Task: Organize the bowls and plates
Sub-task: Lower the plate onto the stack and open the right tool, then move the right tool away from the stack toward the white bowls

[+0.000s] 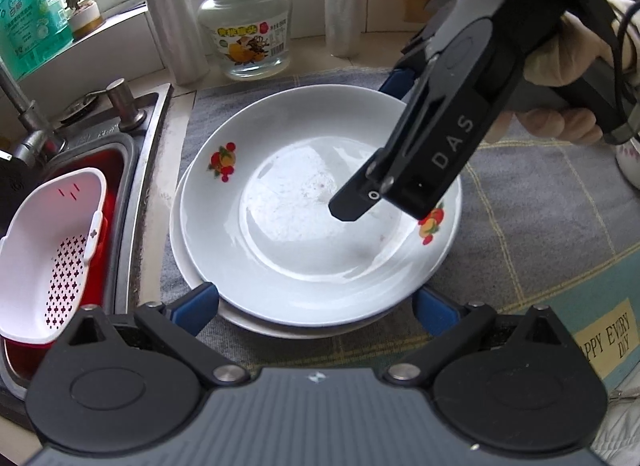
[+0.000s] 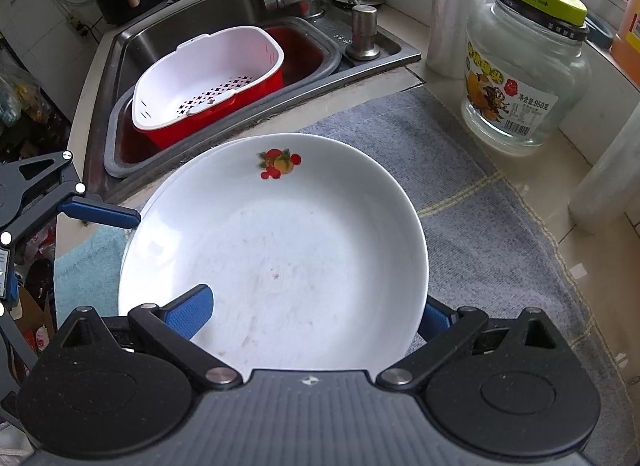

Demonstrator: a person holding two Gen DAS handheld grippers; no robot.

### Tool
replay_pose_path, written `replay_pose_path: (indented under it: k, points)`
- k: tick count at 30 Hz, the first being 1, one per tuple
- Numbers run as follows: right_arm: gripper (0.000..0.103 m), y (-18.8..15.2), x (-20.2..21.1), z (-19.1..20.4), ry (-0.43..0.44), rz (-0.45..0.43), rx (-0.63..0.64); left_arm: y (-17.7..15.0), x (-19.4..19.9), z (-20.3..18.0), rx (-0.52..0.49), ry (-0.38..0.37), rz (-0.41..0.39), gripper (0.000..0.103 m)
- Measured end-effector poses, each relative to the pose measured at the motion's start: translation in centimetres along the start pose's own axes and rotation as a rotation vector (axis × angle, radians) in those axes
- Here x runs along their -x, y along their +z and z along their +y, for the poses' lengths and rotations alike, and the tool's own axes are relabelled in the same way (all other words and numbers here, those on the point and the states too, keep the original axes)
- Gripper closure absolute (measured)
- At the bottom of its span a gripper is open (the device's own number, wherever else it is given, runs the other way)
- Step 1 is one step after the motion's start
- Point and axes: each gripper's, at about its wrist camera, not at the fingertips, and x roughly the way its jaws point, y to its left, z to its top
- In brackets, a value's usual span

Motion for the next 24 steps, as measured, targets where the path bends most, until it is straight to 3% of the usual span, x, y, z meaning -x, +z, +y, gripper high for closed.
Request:
replay_pose_path:
  k: [5,9,16,20,24]
  points:
    - [0.000,-0.4,0.7,0.2,-0.010,-0.039,-0.005,-1.3,0.9,0.2,0.017,0.017,-0.059,0.001]
    - [0.000,-1.2,1.5,1.1,-0.090,-0.089,0.030,-2.4,1.9,0.9,0.091,-0.001,-0.125,0.001]
    - [0.000,-2.3,3.3,2.5,-0.207,-0.196,0.031,-3.2,4.0,1.2,0.178,0.061,-0.291,0.001]
    - [0.000,-2.9,4.7,3.7,-0.299,-0.278,0.029,-3.1,4.6,0.7,0.183,0.108,-0.332,0.001]
    - [0.000,-4.3,5.9,4.3,-0.326,-0.325,-0.028,-3.4,4.7,0.3,0.197,0.088,-0.349,0.001]
